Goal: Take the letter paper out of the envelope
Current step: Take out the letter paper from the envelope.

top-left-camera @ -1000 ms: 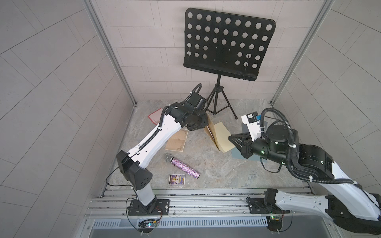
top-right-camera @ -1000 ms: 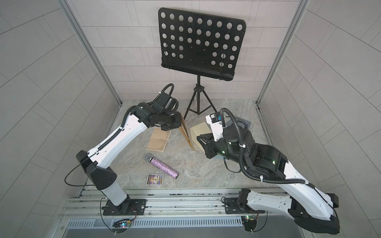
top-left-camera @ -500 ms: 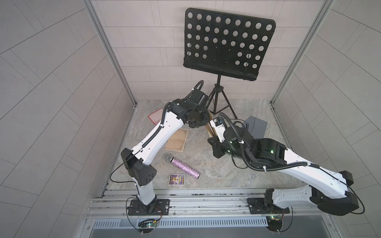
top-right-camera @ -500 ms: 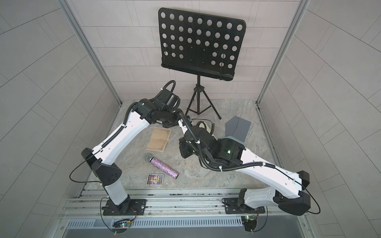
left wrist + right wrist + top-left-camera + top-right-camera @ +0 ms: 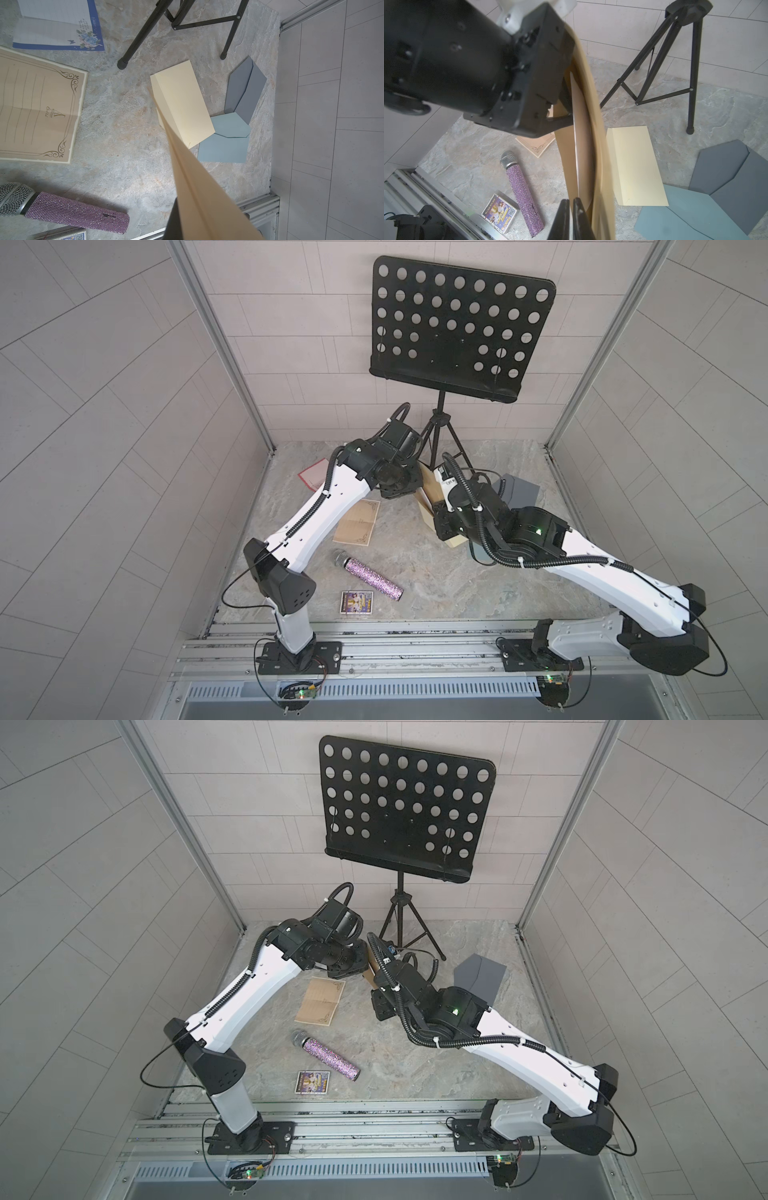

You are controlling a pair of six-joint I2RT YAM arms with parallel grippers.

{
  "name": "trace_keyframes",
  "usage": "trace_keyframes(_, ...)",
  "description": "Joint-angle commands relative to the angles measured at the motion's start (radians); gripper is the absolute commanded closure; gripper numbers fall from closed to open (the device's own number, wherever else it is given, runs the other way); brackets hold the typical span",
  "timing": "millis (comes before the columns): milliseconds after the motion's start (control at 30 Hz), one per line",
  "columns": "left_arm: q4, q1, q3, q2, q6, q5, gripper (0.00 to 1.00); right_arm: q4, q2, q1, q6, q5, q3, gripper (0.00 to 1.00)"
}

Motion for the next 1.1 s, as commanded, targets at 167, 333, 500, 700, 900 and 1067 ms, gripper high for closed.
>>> trace_keyframes(167, -0.013, 0.002, 0.031, -0.014, -0.010, 0.019, 1.00, -0.030, 0.039, -0.035, -0.020, -0.046, 0.042, 0.86)
trace_keyframes(333, -0.013, 0.002, 0.042, -0.009, -0.011, 0.024, 1.00, -0.041, 0.058, -0.049, -0.035, -0.029, 0.054, 0.85)
trace_keyframes(500, -0.010, 0.003, 0.042, -0.009, -0.016, 0.034, 1.00, -0.023, 0.069, -0.069, -0.063, -0.024, 0.055, 0.84)
trace_keyframes(700, -0.005, 0.001, 0.042, -0.009, -0.019, 0.040, 1.00, -0.002, 0.106, -0.077, -0.093, -0.032, 0.065, 0.85)
trace_keyframes(900, -0.005, 0.002, 0.044, -0.010, -0.019, 0.042, 1.00, 0.004, 0.136, -0.086, -0.119, -0.028, 0.073, 0.85)
trace_keyframes(1067, -0.005, 0.002, 0.044, -0.009, -0.019, 0.041, 1.00, 0.014, 0.140, -0.086, -0.117, -0.039, 0.062, 0.85)
